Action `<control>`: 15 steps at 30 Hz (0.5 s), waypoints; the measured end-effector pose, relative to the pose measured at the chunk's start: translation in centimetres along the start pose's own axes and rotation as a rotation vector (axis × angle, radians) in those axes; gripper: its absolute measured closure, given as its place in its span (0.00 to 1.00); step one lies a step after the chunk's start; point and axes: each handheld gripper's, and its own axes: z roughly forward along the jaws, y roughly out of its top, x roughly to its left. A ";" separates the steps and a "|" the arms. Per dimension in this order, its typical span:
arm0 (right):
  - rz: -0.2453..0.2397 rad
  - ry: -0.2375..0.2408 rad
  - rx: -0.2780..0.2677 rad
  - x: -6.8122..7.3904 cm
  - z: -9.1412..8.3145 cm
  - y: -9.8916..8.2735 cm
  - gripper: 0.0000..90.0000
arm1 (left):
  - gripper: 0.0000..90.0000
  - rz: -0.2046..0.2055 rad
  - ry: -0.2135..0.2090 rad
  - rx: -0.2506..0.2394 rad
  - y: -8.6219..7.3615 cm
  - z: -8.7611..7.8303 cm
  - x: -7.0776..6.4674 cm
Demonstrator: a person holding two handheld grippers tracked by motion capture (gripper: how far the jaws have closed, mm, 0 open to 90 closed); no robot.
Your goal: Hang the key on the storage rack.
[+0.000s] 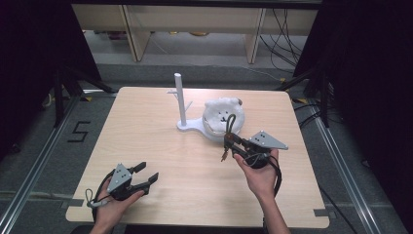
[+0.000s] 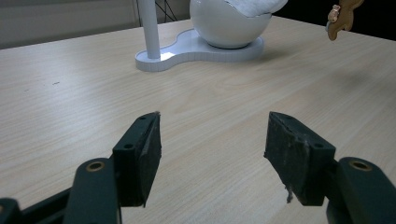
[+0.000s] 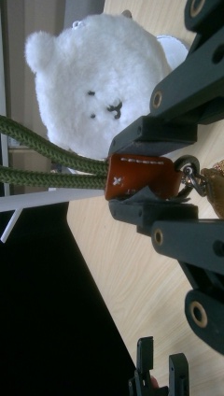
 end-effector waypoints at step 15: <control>-0.019 0.012 -0.009 0.6 1.0 0.6 0.77 | 0.39 -0.011 0.004 -0.018 0.2 -0.1 0.1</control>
